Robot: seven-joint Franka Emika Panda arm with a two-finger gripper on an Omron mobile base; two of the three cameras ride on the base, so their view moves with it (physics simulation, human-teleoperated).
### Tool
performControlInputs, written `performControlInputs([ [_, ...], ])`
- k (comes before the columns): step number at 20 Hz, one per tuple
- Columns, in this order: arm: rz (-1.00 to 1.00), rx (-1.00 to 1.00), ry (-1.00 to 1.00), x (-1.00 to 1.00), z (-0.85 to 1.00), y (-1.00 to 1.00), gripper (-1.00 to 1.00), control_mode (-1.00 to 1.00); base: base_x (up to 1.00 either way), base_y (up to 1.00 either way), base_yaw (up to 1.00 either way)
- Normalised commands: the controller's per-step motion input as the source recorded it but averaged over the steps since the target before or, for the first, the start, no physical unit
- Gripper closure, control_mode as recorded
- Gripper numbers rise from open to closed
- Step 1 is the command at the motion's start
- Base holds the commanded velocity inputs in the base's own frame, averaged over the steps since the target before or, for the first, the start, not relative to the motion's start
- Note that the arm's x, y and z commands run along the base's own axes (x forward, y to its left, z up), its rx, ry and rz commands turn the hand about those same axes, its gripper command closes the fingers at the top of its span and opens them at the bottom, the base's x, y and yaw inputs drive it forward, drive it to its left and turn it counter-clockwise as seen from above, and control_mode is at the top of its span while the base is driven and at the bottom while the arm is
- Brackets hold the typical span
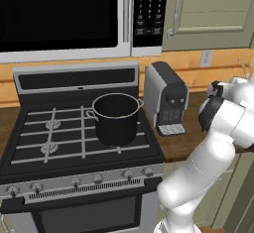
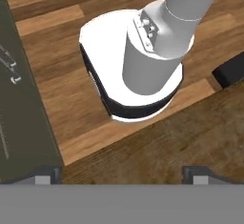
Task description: Put the eggplant and onion in the pot. Retrieve the spatula and lightly stir the vegetables in the pot.
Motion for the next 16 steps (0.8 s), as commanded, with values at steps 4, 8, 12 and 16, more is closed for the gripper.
performControlInputs([
  [4, 0.00, -0.01, 0.00, 0.04, -0.31, -0.33, -1.00, -1.00, 0.00, 0.00, 0.00],
  [8, 0.00, -0.02, 0.00, 0.22, -0.55, -0.21, -1.00, -1.00, 0.00, 0.00, 0.00],
  [12, 0.00, -0.04, -0.04, 0.32, -0.43, -0.23, -1.00, -1.00, 0.00, 0.00, 0.00],
  [16, 0.00, -0.06, -0.08, 0.25, -0.29, -0.24, -1.00, -1.00, 0.00, 0.00, 0.00],
])
